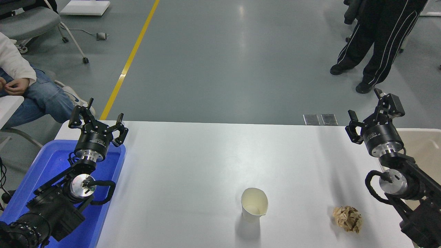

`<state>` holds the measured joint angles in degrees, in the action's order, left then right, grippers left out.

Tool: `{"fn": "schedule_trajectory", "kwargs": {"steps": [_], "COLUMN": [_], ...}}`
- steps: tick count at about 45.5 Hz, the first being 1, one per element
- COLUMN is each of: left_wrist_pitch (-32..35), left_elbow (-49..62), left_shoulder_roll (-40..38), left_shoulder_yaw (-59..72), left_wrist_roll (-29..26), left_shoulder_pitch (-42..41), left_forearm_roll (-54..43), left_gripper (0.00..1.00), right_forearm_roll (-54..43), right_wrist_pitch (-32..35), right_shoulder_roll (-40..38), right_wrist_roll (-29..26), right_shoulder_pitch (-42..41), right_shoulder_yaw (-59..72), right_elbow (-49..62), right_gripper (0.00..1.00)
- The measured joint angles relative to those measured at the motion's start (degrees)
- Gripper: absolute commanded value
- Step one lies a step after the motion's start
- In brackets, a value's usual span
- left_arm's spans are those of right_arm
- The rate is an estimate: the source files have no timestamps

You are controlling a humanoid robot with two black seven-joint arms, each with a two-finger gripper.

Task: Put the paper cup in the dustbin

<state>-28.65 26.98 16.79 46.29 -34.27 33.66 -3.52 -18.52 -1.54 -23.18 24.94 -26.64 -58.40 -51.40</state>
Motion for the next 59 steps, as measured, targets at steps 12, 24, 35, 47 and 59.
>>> {"fn": "schedule_trajectory", "kwargs": {"steps": [12, 24, 35, 47, 59], "left_wrist_pitch": [0.0, 0.0, 0.0, 0.0, 0.0], "left_elbow": [0.0, 0.0, 0.0, 0.0, 0.0], "left_shoulder_roll": [0.0, 0.0, 0.0, 0.0, 0.0], "left_shoulder_yaw": [0.0, 0.0, 0.0, 0.0, 0.0], "left_wrist_roll": [0.0, 0.0, 0.0, 0.0, 0.0], "left_shoulder_pitch": [0.0, 0.0, 0.0, 0.0, 0.0], "left_forearm_roll": [0.0, 0.0, 0.0, 0.0, 0.0], "left_gripper": [1.00, 1.00, 1.00, 1.00, 1.00], "right_forearm_roll": [0.0, -0.8, -1.7, -9.8, -21.9], "right_wrist_pitch": [0.0, -0.2, -0.2, 0.1, 1.9], "right_shoulder_roll": [-0.2, -3.7, -7.3, -7.8, -2.7], "right_wrist_roll": [0.1, 0.1, 0.2, 0.2, 0.2], "right_shoulder_pitch": [-0.6, -5.8, -17.7, -33.1, -45.7], "right_shoulder_yaw": [1.4, 13.2, 35.8, 59.6, 81.6], "right_elbow": [2.3, 3.2, 4.7, 5.5, 5.3], "right_gripper": [0.99, 0.99, 0.99, 0.99, 0.99]}}
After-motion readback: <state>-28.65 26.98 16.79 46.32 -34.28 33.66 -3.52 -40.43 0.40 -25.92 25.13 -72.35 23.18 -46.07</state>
